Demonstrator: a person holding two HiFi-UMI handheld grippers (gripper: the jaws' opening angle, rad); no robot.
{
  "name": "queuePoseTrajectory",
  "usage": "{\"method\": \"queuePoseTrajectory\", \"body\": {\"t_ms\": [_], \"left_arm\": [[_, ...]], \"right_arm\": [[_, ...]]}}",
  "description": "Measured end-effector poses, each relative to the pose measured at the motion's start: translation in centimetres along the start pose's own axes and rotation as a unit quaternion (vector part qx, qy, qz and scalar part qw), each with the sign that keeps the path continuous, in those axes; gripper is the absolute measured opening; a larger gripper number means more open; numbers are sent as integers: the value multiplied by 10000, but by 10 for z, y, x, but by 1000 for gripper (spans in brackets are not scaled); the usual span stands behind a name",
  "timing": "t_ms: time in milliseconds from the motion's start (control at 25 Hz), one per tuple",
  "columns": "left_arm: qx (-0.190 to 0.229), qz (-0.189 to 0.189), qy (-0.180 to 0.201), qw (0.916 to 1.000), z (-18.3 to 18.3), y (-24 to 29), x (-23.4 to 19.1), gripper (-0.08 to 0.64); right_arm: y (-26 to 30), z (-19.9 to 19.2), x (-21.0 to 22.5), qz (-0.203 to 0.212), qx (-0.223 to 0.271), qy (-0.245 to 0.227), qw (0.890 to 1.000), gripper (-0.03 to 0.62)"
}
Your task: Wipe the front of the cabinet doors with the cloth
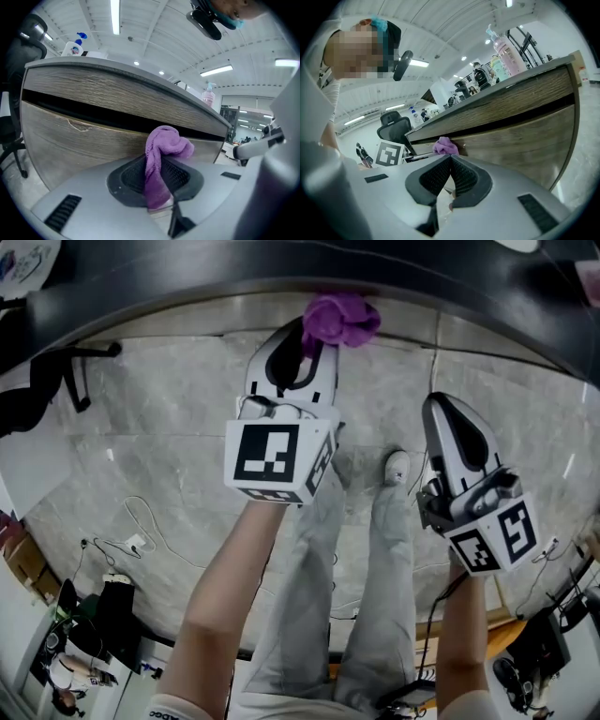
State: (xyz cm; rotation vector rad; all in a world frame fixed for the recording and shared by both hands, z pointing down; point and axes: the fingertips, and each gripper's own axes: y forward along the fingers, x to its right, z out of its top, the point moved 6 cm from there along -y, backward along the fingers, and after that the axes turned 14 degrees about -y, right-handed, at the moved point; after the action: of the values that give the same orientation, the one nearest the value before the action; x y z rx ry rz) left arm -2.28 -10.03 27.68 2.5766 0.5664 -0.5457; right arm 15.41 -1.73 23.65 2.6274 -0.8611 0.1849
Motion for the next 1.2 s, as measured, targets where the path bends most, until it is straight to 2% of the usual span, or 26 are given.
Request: {"method": "queuePoseTrajectory", "body": {"t_ms": [80, 160, 360, 640, 840, 1200], "left_arm": [[66, 32, 20, 10000, -2, -1, 3, 78], [104, -9, -113, 9999, -8, -4, 9, 78], [-11, -143, -158, 9998, -30, -9, 40, 77], [-140, -237, -149, 9995, -73, 13, 113, 78], [-209, -441, -141, 9987, -97, 38, 171, 78], [-488, -732, 88, 9961, -133, 78, 237, 78]], "right_arm": [[-3, -6, 2, 22, -11, 16, 10000, 28], [-10, -11, 6, 21, -21, 61, 10000, 28], [-33, -16, 25, 27, 12, 140, 9999, 28], [-84, -30, 68, 117, -61, 151, 9998, 28], [-128, -45, 106, 55, -182, 162, 9997, 28], [-176, -61, 161, -199, -146, 347, 9991, 28]]}}
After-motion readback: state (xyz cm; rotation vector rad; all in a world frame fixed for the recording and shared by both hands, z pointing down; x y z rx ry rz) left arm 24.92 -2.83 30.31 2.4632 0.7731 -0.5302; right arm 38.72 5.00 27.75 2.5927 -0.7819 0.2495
